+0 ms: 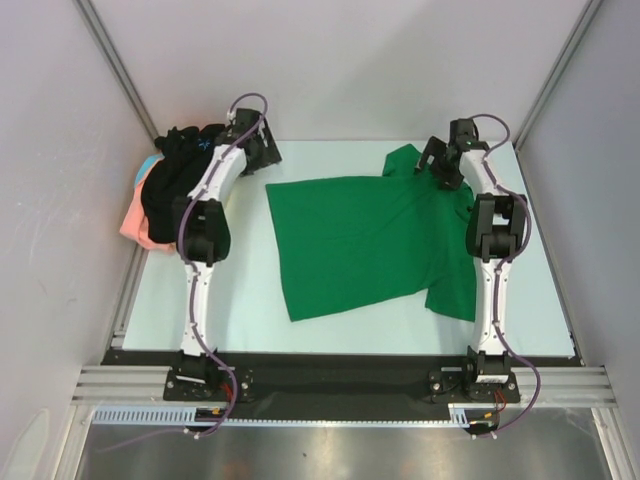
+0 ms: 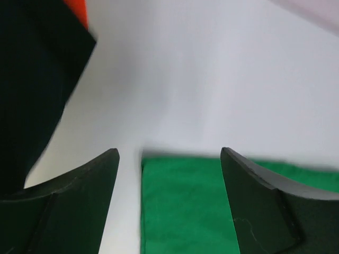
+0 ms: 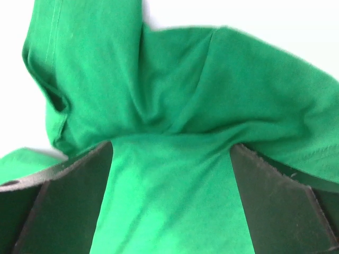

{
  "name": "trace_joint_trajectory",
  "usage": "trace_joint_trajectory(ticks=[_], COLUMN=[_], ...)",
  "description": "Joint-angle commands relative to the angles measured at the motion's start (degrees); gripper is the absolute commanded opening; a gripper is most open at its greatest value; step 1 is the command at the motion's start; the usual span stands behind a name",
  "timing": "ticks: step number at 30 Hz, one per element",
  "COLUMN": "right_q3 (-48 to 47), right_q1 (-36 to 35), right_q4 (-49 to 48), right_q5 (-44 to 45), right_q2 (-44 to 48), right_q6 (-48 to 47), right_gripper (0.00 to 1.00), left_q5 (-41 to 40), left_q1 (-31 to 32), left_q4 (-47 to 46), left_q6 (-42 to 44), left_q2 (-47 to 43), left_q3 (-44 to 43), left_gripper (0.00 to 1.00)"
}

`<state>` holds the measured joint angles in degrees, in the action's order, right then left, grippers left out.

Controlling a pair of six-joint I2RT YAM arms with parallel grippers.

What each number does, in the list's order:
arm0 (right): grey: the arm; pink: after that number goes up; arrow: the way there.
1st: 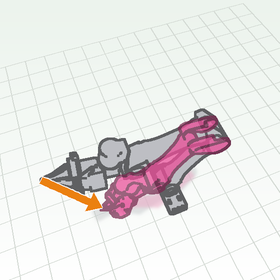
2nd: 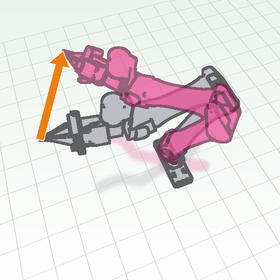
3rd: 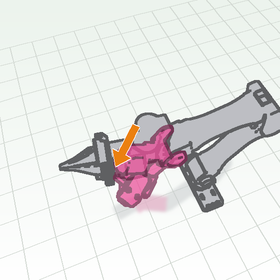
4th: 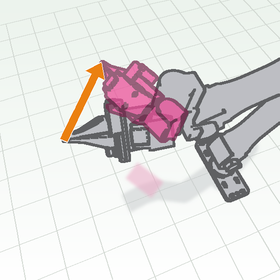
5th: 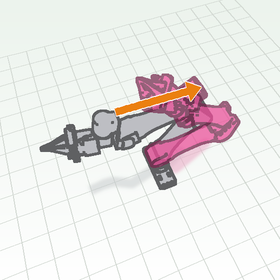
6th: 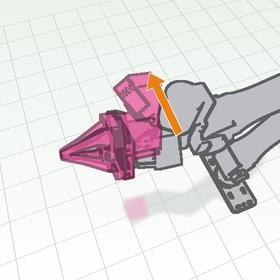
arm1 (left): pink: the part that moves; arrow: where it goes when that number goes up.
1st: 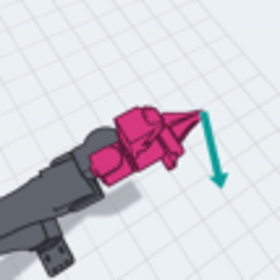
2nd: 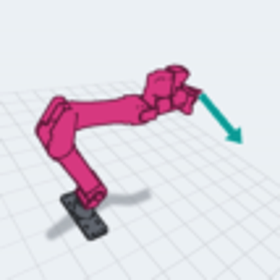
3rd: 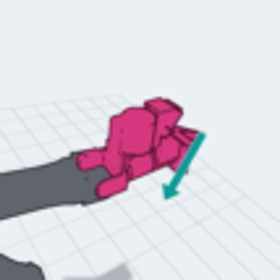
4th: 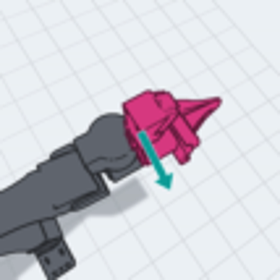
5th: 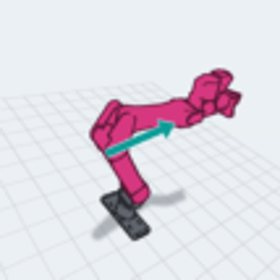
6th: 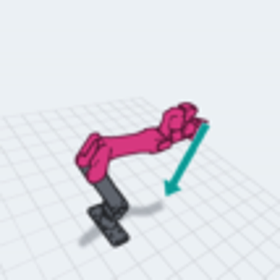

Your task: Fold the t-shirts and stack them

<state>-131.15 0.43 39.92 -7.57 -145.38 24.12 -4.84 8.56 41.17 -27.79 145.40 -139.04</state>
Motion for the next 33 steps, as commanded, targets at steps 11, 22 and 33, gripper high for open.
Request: trace_joint_trajectory(ticks=[11, 22, 33], right_q3=[51.57, 86.49, 95.73], right_q1=[3.0, 9.06, 21.71], right_q4=[-17.15, -19.02, -12.24], right_q5=[7.56, 7.13, 4.15], right_q2=[43.14, 75.93, 92.38], right_q6=[7.07, 10.69, 8.58], right_gripper=[1.0, 1.0, 1.0], left_q5=[-4.93, 2.03, 8.18], left_q1=[11.48, 28.77, 33.37], left_q4=[-11.18, -16.2, -30.09], left_q6=[-3.85, -14.38, -20.72], left_q2=[-57.49, -73.94, -77.55], left_q3=[69.49, 100.44, 114.78], left_gripper=[0.82, 0.79, 0.71])
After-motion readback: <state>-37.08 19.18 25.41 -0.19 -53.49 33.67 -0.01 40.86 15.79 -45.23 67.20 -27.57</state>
